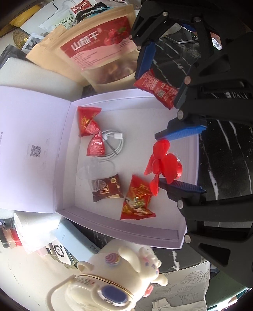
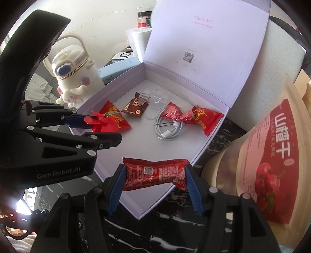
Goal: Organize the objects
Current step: 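Carry the red fan and red candy with both grippers over the box, then lower both held items into the box and open both grippers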
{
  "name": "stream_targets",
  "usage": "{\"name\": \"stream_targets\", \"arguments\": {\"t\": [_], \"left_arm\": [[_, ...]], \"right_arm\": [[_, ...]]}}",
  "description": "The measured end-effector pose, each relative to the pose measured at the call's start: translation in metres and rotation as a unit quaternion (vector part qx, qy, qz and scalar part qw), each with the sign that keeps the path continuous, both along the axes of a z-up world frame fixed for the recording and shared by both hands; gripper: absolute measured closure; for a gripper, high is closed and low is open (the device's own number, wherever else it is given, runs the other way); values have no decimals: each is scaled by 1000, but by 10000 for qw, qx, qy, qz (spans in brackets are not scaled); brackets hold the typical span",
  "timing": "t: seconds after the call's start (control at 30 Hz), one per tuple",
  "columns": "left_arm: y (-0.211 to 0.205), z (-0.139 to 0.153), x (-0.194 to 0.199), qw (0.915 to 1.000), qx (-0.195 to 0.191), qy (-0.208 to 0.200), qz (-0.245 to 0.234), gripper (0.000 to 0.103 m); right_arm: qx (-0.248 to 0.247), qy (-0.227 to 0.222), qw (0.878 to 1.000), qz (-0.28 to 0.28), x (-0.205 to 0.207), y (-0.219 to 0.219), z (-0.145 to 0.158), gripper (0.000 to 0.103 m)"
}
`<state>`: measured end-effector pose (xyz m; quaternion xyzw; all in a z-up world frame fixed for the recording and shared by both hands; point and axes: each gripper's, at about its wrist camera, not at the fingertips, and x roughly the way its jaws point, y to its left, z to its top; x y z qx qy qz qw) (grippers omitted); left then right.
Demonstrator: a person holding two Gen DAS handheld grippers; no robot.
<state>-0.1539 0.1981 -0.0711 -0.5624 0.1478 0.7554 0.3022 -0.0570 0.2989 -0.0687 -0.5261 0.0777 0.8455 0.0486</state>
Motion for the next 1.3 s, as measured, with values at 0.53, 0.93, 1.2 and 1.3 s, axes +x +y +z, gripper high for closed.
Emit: {"name": "stream_targets", "arguments": {"t": [0.53, 0.93, 1.2, 1.3], "left_arm": [[13, -15, -35, 10000, -9, 33, -15, 65], [19, -20, -54, 9997, -52, 208, -95, 65], [24, -28, -64, 9993, -134, 303, -163, 65], [26, -32, -67, 9991, -186, 340, -187, 65]], "right_arm": [[146, 0, 9999, -88, -30, 7, -15, 42], [171, -2, 9997, -151, -50, 13, -25, 42], [260, -71, 9996, -126, -62, 14, -36, 42], [310, -104, 9994, -103, -67, 14, -40, 42]]}}
